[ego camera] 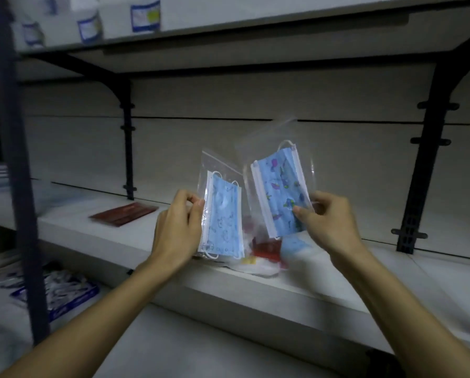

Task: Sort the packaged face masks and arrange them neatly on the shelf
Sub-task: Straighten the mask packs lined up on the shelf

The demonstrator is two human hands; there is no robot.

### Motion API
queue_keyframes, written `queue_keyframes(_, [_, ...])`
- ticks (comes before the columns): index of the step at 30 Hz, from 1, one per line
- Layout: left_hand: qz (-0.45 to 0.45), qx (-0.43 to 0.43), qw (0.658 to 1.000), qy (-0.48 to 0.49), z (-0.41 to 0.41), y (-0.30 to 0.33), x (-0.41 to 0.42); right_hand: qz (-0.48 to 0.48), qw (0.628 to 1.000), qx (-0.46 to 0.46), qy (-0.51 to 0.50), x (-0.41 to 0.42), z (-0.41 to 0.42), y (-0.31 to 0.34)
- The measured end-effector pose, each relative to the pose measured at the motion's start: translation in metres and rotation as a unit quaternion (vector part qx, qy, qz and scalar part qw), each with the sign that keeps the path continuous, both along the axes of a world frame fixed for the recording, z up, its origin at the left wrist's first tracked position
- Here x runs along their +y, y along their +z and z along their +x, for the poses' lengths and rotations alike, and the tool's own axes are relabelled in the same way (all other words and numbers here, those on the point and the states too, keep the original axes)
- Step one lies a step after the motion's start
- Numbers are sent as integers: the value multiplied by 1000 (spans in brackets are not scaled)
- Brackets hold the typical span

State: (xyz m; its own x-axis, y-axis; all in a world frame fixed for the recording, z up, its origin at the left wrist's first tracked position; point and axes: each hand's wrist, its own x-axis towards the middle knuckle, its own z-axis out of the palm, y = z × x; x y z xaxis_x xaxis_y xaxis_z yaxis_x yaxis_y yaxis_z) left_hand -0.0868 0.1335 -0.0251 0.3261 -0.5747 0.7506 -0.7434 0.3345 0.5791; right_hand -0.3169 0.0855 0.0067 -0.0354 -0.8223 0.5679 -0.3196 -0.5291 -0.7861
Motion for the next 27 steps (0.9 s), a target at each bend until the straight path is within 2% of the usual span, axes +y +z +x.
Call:
queue_keyframes(3, [-2,5,1000,9,41,-2,19,-38,997,53,-30,11,34,-3])
queue_keyframes(16, [-12,38,998,51,239,-15,109,43,996,-26,69,75,232,-15])
queue_keyframes(27, [1,27,990,138,399,-44,170,48,994,1,102,94,405,-38])
